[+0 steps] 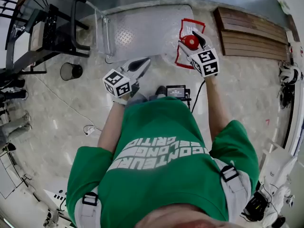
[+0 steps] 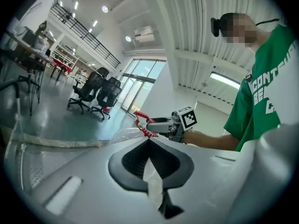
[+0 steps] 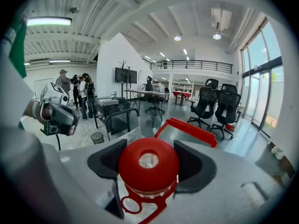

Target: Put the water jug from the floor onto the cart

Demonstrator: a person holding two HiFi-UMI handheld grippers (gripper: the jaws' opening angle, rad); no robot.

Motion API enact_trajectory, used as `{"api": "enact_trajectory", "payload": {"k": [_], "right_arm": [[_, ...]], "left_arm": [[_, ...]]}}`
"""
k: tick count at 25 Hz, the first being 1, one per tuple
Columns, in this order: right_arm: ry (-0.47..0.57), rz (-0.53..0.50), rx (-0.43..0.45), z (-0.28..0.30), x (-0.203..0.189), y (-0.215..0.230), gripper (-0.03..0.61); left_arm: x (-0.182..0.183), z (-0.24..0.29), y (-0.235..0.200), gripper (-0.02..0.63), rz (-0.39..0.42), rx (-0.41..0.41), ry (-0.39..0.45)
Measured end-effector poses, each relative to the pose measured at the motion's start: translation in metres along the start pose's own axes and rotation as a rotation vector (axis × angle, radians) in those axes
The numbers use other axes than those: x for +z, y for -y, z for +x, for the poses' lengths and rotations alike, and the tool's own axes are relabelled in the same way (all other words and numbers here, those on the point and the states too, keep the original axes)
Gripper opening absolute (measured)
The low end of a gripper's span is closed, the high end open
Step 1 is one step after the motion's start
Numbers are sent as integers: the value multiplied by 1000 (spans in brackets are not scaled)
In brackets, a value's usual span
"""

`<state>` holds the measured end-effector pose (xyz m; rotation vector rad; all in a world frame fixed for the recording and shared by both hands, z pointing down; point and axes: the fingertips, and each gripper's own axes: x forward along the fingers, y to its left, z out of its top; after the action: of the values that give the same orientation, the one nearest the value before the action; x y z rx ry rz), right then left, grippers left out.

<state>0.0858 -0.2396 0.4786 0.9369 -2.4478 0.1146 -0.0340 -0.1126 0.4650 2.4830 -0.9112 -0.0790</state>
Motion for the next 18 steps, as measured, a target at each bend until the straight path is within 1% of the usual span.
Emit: {"api": "enact_trajectory", "payload": {"k": [4,7,12,15,18], "right_arm": [[-33,-2,33,9,-10,-21,301],[-45,3,31,12,-8,-27,301],[-45,19,35,22,1,-40,301],[-56,25,17,25,4,-36,301],[-64,24,-2,33,12,-28,301]], "left_arm": [[-8,-15,-8,9,-26,13,1],[-5,-16,-19,9,-39,-5,12],[6,-12,-36,9,-36,-45,14],[15,-3,-44,9,-29,-81,9],[31,3,-58,9,-20,-96,13]]}}
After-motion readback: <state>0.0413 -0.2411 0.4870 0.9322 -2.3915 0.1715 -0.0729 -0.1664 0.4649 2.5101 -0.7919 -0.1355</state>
